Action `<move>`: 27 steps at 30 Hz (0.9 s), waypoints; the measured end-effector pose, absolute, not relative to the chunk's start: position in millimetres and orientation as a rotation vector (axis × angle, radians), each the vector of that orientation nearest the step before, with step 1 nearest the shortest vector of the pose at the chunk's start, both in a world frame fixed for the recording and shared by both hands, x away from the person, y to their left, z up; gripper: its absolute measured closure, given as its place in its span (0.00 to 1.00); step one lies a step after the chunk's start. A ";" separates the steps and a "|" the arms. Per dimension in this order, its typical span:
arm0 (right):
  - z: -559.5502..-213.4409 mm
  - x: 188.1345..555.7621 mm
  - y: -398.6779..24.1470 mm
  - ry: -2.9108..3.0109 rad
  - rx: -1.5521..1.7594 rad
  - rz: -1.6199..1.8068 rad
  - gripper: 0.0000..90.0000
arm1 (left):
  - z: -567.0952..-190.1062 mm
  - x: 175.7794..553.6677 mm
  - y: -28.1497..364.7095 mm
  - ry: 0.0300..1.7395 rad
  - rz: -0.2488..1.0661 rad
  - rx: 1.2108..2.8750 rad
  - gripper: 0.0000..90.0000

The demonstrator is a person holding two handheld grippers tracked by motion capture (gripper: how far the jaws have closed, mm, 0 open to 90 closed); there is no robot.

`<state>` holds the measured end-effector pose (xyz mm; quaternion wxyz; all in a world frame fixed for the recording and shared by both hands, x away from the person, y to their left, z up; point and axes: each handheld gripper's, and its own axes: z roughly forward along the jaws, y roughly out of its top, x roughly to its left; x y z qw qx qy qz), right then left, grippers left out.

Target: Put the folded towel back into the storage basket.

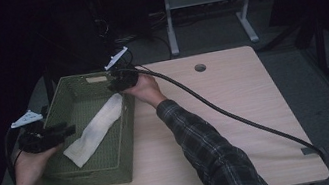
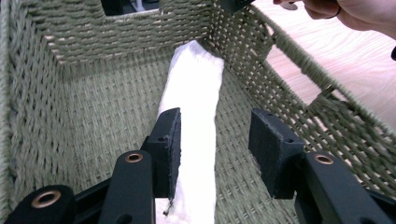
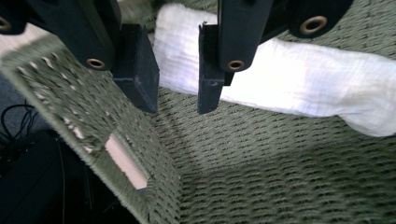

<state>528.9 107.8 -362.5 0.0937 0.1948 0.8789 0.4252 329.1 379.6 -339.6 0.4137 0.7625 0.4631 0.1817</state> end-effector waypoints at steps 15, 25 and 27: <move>-339.6 508.5 35.5 2.560 0.621 1.324 0.66 | -320.4 328.6 327.0 1.097 0.450 1.932 0.54; -330.4 493.7 -14.8 2.540 0.643 1.333 0.55 | -315.8 336.5 284.7 1.029 0.426 1.969 0.44; -329.4 490.7 -25.3 2.528 0.643 1.342 0.52 | -316.0 337.8 276.0 1.015 0.425 1.974 0.42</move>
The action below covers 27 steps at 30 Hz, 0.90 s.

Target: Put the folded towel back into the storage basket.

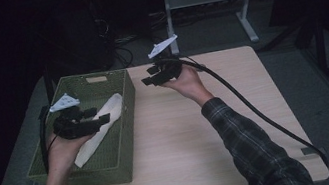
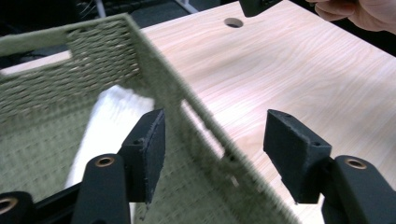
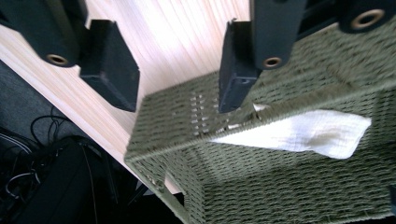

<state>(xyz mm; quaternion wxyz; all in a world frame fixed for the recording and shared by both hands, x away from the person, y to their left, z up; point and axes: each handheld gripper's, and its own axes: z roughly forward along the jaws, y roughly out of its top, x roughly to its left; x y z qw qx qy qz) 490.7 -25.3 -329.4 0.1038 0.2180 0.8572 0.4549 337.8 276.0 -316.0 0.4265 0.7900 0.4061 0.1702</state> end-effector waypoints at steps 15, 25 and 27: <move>-324.1 457.2 -114.2 2.449 0.732 1.383 0.32 | -324.6 341.6 207.9 0.872 0.421 2.036 0.33; -349.2 429.1 -170.8 2.382 0.811 1.371 0.26 | -342.6 335.4 174.5 0.799 0.383 2.035 0.26; -355.6 422.1 -183.4 2.371 0.837 1.367 0.26 | -347.1 332.5 167.3 0.782 0.382 2.034 0.25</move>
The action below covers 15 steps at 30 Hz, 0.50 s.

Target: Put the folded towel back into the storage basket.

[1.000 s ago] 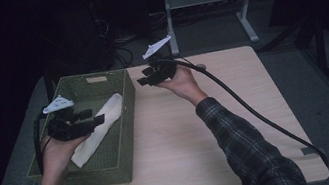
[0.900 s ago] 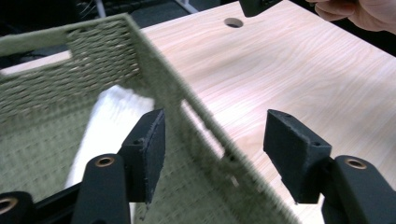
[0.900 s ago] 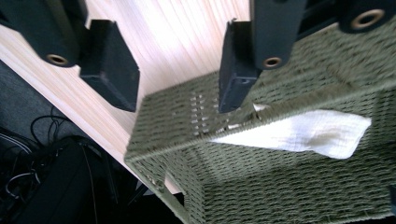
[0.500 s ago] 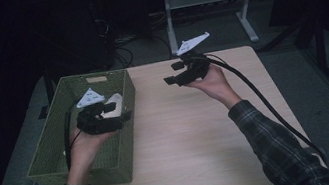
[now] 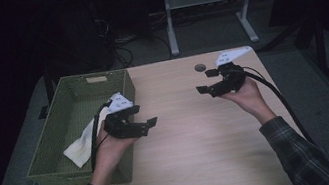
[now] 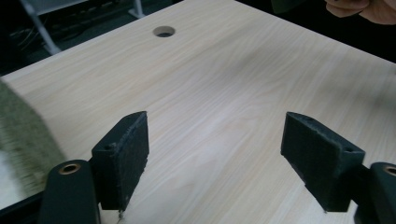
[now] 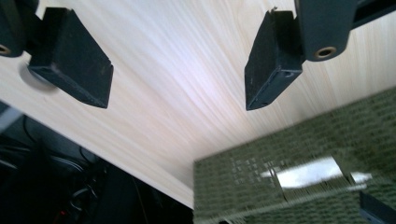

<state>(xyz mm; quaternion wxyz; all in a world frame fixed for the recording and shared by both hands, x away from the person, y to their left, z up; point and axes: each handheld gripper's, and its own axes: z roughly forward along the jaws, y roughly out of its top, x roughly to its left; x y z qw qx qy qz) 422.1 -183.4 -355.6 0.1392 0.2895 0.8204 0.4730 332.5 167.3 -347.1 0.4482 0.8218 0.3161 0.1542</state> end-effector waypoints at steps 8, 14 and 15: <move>-384.2 392.7 -226.7 2.349 0.918 1.314 0.22 | -364.8 324.5 143.2 0.743 0.374 2.073 0.21; -406.6 371.5 -252.6 2.325 0.984 1.303 0.22 | -376.3 315.3 127.5 0.715 0.388 2.096 0.19; -410.2 368.1 -256.5 2.321 1.001 1.305 0.22 | -377.8 314.3 125.7 0.705 0.387 2.111 0.18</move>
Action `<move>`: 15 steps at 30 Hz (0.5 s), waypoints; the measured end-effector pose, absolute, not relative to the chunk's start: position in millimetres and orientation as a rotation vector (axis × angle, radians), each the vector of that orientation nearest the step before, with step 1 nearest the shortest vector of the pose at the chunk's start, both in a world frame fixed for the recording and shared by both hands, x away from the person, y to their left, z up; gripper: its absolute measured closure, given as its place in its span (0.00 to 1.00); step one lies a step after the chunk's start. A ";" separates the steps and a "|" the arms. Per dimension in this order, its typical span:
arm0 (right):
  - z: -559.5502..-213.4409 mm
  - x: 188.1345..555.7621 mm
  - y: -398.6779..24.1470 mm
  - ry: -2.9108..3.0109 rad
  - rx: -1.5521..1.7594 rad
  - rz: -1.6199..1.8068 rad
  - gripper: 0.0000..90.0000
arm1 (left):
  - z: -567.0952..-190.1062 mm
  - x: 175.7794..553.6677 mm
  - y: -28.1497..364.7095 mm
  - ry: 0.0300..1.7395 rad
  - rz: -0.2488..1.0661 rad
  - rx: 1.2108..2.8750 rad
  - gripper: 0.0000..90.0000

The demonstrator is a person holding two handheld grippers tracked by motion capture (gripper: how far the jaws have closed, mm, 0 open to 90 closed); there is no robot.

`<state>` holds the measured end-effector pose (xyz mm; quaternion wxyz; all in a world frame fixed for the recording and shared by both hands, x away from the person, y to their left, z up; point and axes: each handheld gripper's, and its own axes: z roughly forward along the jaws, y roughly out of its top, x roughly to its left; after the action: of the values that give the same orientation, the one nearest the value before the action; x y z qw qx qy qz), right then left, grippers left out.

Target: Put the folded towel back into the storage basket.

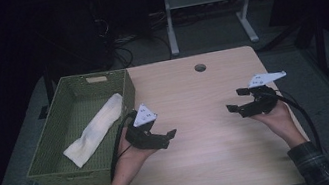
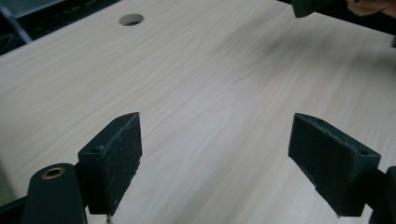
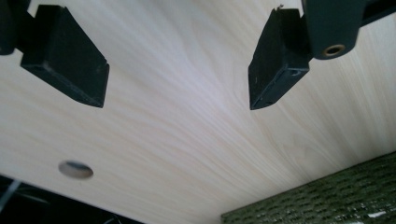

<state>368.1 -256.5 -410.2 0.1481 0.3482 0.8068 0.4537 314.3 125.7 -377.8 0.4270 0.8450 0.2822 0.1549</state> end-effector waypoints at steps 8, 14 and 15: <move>-434.5 339.7 -280.3 2.301 1.079 1.264 0.16 | -405.2 307.6 109.5 0.686 0.343 2.150 0.18; -452.3 314.7 -292.0 2.301 1.100 1.204 0.14 | -432.1 306.6 103.2 0.669 0.352 2.196 0.17; -455.7 310.6 -292.9 2.305 1.106 1.187 0.14 | -436.2 307.2 103.1 0.670 0.353 2.208 0.17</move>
<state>310.6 -292.9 -455.7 0.1606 0.3873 0.8071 0.4156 307.2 103.1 -436.2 0.3928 0.8699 0.2639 0.1389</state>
